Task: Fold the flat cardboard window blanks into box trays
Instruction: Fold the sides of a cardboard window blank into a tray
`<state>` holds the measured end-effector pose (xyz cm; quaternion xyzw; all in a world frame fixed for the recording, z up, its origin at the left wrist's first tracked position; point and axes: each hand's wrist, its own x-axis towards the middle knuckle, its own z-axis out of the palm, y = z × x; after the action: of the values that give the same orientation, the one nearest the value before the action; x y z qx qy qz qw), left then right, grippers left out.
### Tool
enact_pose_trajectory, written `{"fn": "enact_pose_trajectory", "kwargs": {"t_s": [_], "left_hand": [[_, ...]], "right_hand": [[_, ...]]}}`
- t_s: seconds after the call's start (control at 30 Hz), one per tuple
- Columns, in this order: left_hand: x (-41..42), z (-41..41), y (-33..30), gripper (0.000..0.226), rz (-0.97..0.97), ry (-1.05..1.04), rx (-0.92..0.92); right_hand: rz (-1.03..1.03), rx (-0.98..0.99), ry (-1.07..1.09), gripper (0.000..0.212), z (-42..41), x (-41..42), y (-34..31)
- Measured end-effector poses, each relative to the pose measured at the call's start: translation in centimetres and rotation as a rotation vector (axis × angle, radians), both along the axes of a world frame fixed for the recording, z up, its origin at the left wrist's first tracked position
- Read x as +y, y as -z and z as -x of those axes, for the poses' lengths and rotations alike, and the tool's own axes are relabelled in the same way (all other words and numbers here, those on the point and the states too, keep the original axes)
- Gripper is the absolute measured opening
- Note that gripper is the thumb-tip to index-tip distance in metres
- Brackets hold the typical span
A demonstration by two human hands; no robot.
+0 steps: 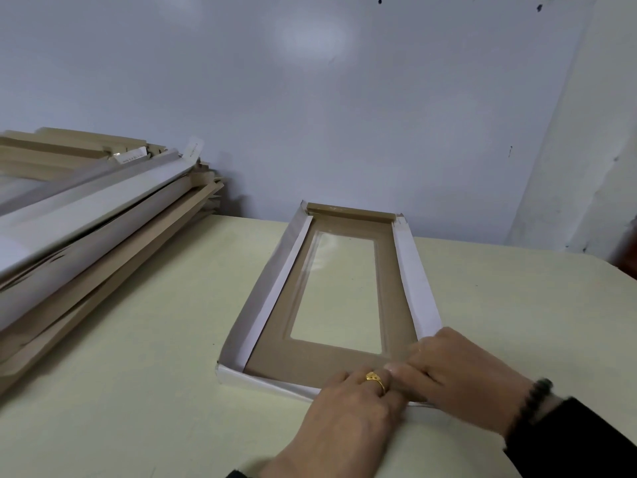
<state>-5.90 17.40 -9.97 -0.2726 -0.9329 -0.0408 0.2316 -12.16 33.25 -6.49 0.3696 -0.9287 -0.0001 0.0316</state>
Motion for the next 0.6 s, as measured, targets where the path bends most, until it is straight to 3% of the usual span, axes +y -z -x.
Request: {"fn": "enact_pose_trajectory", "kwargs": {"t_s": [0.1, 0.23, 0.37, 0.5, 0.57, 0.6], "left_hand": [[0.1, 0.0, 0.0, 0.033, -0.007, 0.002, -0.034], [0.1, 0.0, -0.4, 0.015, 0.009, 0.017, -0.06], [0.0, -0.2, -0.3, 0.045, -0.034, -0.014, -0.06], [-1.1, -0.1, -1.1, 0.032, 0.032, -0.018, -0.036], [-2.9, 0.0, -1.4, 0.018, 0.072, -0.018, -0.063], [-3.9, 0.1, -1.2, 0.016, 0.084, -0.038, -0.067]], "right_hand": [[0.142, 0.011, -0.045, 0.043, -2.4, 1.2, 0.4], [0.171, 0.25, -0.051, 0.022, -3.6, 2.1, 1.6], [0.297, 0.354, -0.064, 0.004, -3.4, 1.9, 3.2], [0.271, 0.529, -0.113, 0.055, -2.9, 2.1, 3.9], [0.261, 0.546, -0.051, 0.059, -2.7, 2.8, 3.8], [0.257, 0.553, 0.0, 0.051, -2.7, 3.2, 3.8]]}}
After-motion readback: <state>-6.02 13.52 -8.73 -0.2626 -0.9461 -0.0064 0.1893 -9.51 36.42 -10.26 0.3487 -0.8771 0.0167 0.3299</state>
